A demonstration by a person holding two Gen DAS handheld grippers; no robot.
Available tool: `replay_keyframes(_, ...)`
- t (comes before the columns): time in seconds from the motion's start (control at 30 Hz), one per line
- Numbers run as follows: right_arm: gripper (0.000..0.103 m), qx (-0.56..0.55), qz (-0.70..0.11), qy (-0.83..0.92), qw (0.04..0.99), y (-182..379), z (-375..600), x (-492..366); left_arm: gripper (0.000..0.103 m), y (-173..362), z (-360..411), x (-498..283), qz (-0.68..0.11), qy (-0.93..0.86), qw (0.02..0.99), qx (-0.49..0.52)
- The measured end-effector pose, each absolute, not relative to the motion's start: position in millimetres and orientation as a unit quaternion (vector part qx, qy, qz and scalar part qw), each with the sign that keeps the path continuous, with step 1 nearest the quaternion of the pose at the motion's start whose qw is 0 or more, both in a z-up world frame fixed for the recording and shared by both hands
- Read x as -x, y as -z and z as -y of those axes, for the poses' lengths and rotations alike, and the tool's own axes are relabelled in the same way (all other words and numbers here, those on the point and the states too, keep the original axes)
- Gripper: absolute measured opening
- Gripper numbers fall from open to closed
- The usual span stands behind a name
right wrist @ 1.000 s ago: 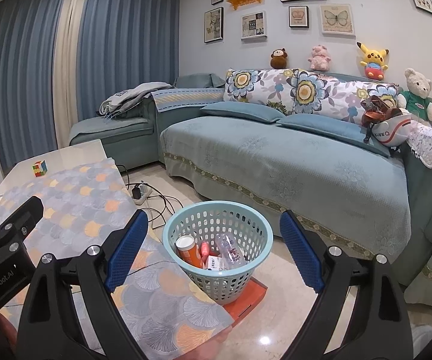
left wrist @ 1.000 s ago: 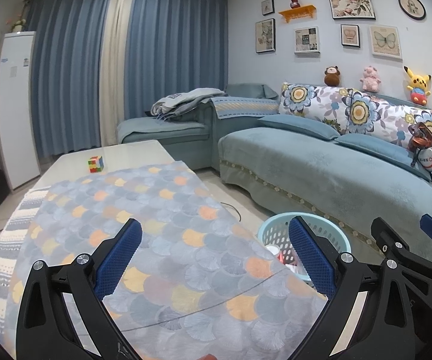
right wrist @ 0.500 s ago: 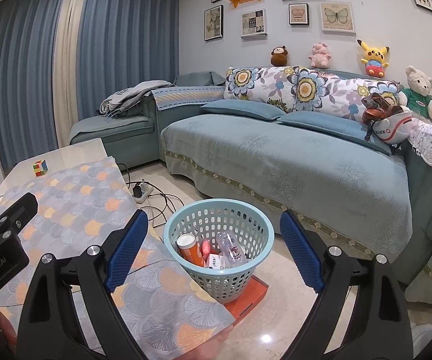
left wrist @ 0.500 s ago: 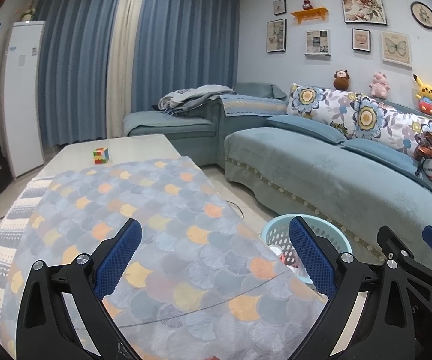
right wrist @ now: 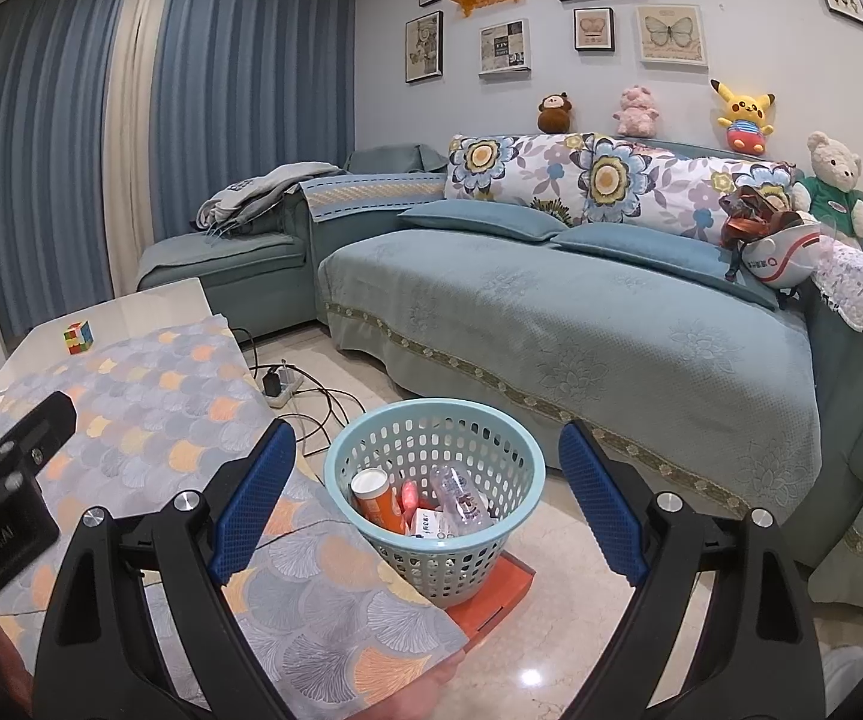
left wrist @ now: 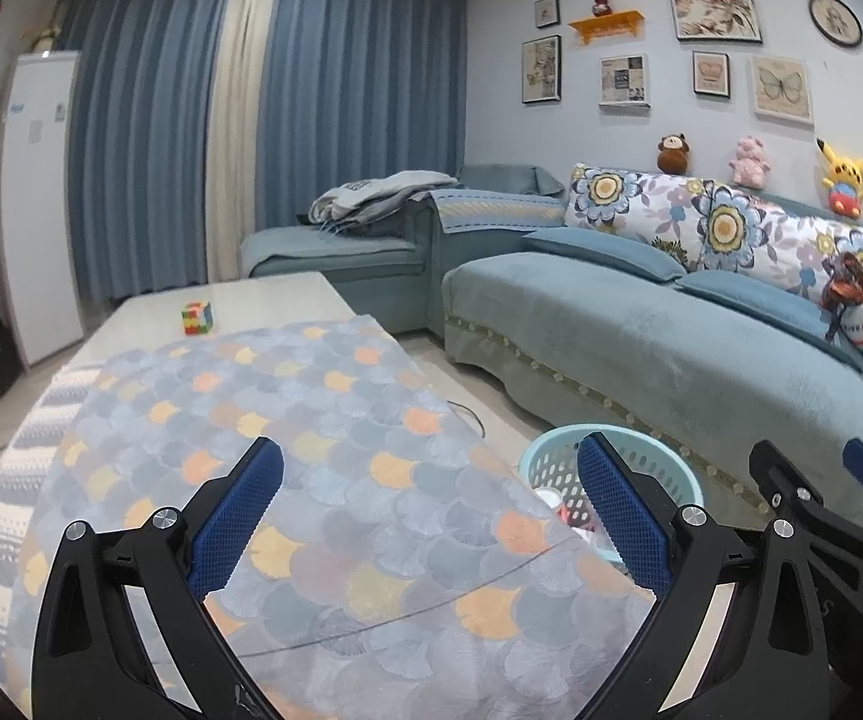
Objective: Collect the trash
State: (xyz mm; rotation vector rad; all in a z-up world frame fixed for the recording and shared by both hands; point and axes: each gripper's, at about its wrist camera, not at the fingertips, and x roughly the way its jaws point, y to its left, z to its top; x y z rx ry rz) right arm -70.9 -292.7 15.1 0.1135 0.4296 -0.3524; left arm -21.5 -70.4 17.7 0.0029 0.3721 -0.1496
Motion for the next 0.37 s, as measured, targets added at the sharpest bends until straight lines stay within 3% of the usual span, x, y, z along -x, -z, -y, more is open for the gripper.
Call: replay_keyframes(0.37,0.085,-0.053,-0.21,0.176,0.96,-16.6,290.2,72.6,0.095,-14.8,62.1,16.2,-0.207,0.07,0.975,0.031)
